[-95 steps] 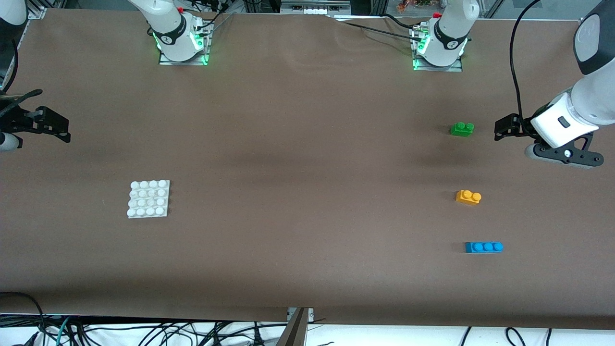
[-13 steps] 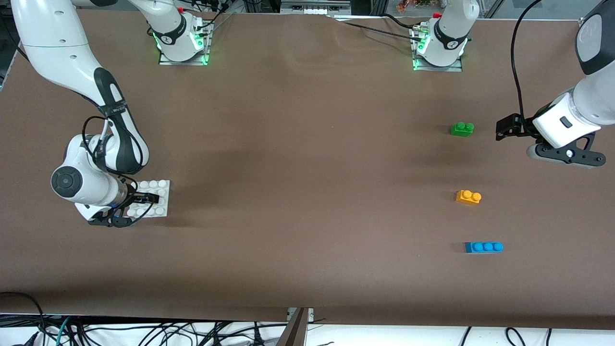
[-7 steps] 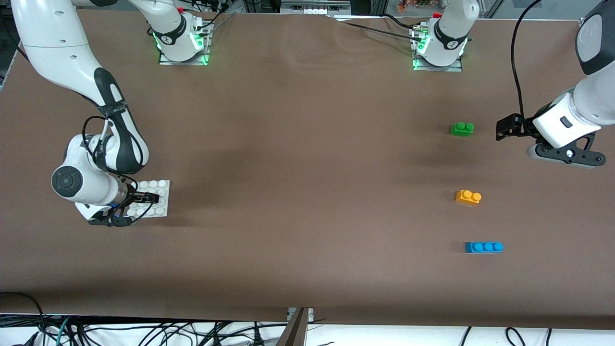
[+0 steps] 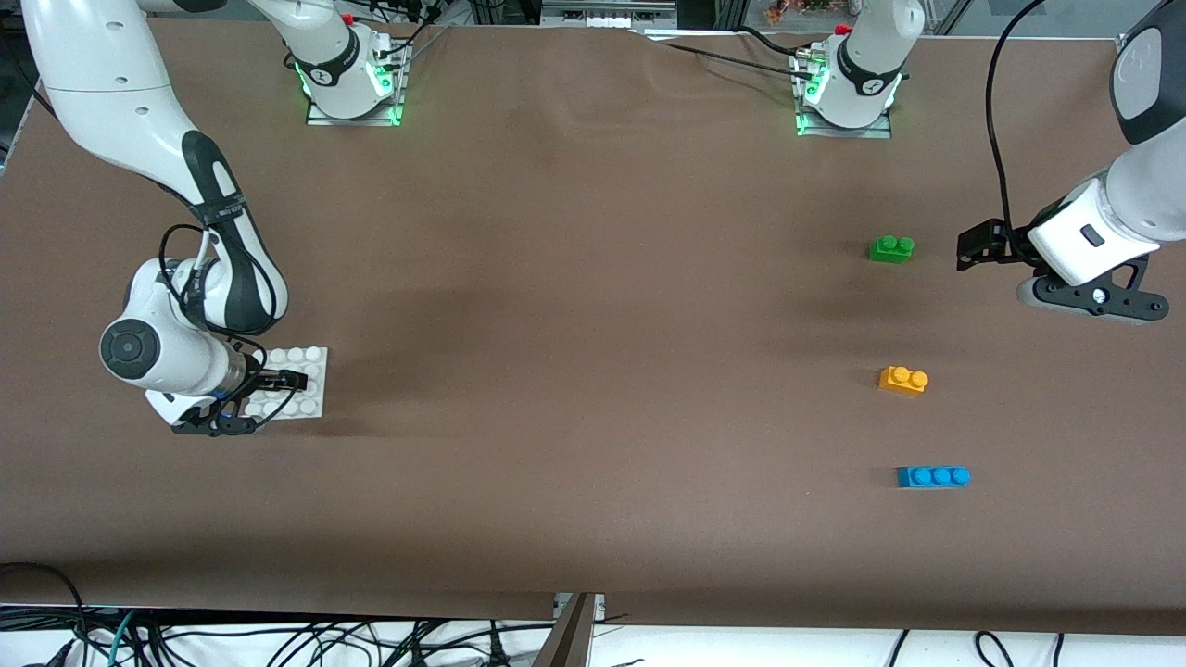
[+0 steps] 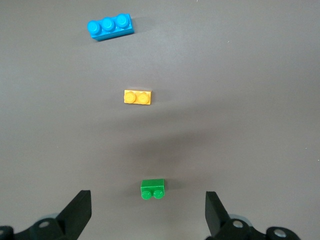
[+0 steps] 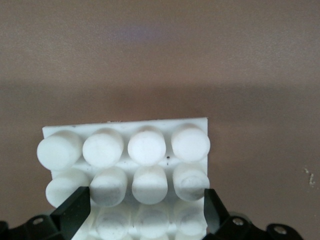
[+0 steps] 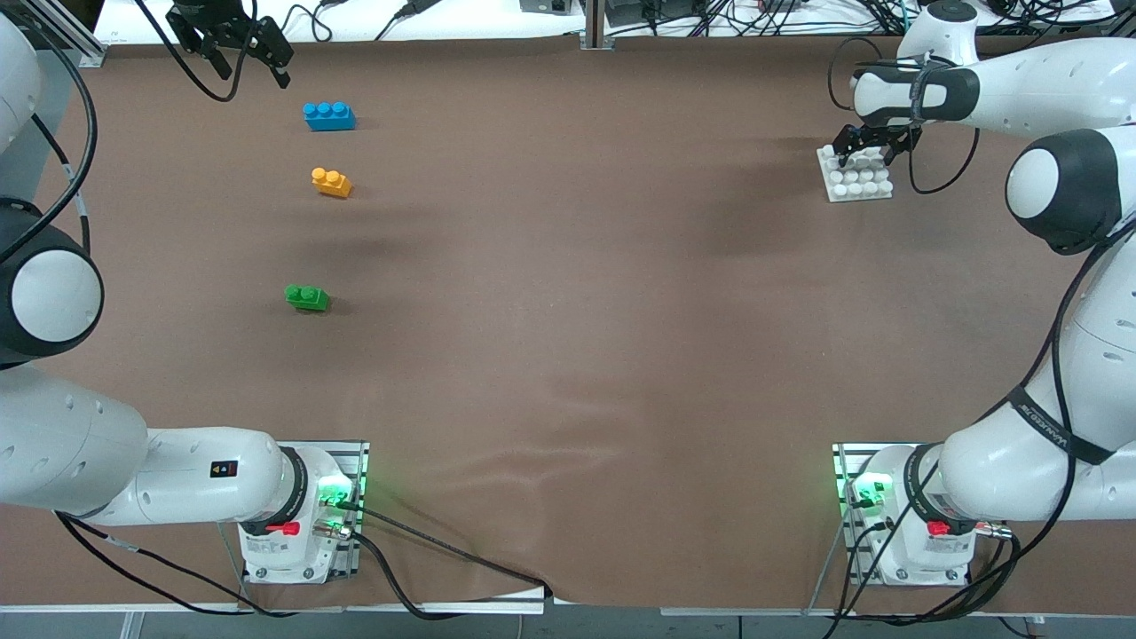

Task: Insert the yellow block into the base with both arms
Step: 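Slide the white base plate toward the table middle with the right gripper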

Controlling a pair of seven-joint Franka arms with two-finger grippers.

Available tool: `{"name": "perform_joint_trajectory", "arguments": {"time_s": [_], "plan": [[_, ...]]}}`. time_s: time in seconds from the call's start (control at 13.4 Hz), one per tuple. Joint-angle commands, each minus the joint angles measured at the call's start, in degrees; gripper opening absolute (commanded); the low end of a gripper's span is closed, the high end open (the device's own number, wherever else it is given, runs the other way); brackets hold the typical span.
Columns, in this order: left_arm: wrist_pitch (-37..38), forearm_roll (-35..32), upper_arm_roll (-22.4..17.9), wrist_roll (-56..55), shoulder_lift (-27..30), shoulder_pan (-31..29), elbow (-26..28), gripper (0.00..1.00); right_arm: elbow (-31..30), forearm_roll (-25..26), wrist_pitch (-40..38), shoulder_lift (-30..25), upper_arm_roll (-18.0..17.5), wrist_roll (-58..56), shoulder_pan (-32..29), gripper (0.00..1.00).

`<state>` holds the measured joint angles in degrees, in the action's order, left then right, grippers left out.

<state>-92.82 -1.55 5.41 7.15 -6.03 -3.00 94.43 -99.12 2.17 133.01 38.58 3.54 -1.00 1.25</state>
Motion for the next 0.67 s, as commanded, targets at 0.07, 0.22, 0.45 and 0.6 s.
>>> {"name": "perform_joint_trajectory", "arguments": {"time_s": [0.07, 0.22, 0.45, 0.6], "plan": [[1.2, -0.2, 0.1, 1.3, -0.5, -0.3, -1.4, 1.0, -1.6, -0.3, 4.4, 2.4, -0.4, -0.4, 0.8, 1.0], [1.1, -0.2, 0.1, 1.3, -0.5, -0.3, -1.4, 1.0, -1.5, -0.9, 7.3, 3.4, -0.5, 0.0, 3.1, 1.0], [1.2, -0.2, 0.1, 1.3, -0.4, -0.3, -1.4, 1.0, -0.7, -0.9, 9.0, 4.9, -0.5, 5.5, 6.8, 1.0], [1.2, -0.2, 0.1, 1.3, -0.4, -0.3, -1.4, 1.0, -0.5, -1.0, 10.4, 5.5, -0.5, 6.8, 9.2, 1.0]]}}
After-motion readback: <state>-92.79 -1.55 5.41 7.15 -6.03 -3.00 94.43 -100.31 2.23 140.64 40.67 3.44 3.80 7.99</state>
